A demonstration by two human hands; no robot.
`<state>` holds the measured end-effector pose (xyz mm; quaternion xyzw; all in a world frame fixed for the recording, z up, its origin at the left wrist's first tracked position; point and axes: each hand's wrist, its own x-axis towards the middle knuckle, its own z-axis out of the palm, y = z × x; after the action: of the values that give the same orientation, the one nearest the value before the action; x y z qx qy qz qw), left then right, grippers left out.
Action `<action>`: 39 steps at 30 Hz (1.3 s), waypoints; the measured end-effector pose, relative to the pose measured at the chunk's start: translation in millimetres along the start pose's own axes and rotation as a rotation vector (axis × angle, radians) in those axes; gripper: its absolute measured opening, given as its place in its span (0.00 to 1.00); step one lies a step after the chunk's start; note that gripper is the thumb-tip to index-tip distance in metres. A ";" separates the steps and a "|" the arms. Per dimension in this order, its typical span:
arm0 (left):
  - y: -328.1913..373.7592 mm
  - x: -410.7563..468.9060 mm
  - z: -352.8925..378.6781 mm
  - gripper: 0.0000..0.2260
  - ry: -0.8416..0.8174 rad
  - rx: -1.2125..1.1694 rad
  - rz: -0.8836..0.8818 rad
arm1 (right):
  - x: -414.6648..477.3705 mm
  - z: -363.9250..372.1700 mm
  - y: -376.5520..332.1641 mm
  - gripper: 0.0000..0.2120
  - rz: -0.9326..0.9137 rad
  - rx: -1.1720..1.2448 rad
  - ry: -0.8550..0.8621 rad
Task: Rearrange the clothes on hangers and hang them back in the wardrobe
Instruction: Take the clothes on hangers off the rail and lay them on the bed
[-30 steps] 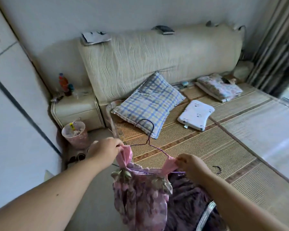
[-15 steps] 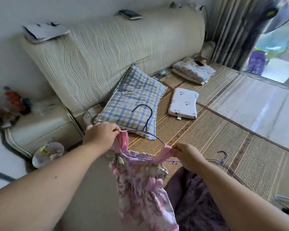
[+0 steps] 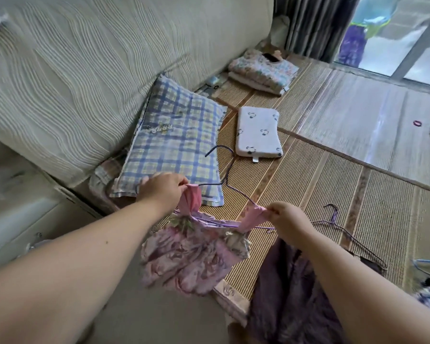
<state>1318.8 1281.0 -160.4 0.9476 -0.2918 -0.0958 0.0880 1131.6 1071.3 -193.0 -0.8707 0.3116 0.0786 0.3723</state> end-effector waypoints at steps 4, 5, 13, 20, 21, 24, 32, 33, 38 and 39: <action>31.7 73.0 29.9 0.09 -0.089 0.014 0.038 | 59.6 -8.0 39.1 0.08 0.109 0.033 -0.008; 42.1 89.4 36.6 0.09 -0.104 0.030 0.051 | 72.4 -9.5 49.4 0.08 0.138 0.046 -0.013; 128.4 238.3 134.3 0.10 -0.239 0.044 0.107 | 204.6 -30.4 163.4 0.07 0.288 0.128 0.016; 148.3 305.7 216.5 0.11 -0.376 0.101 0.037 | 289.1 -5.9 227.1 0.09 0.381 0.168 -0.047; 148.1 311.3 225.6 0.10 -0.383 0.119 0.027 | 296.5 1.0 232.4 0.09 0.394 0.167 -0.067; 147.1 318.9 245.5 0.12 -0.372 0.120 0.004 | 308.7 17.8 241.7 0.11 0.394 0.102 -0.107; 154.8 274.4 247.8 0.25 -0.444 0.107 0.058 | 274.1 16.2 221.1 0.31 0.299 0.057 -0.101; 157.3 262.2 243.5 0.26 -0.466 0.101 0.069 | 260.6 14.1 217.6 0.31 0.278 0.049 -0.102; 173.8 199.4 208.6 0.26 -0.485 0.063 0.167 | 185.2 -2.6 197.9 0.30 0.230 0.030 -0.094; 176.2 185.4 199.9 0.27 -0.473 0.055 0.192 | 167.6 -7.4 194.5 0.30 0.230 0.020 -0.078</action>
<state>1328.2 1009.6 -338.4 0.8688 -0.3953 -0.2981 0.0003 1147.0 882.3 -366.0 -0.8217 0.3955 0.1516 0.3813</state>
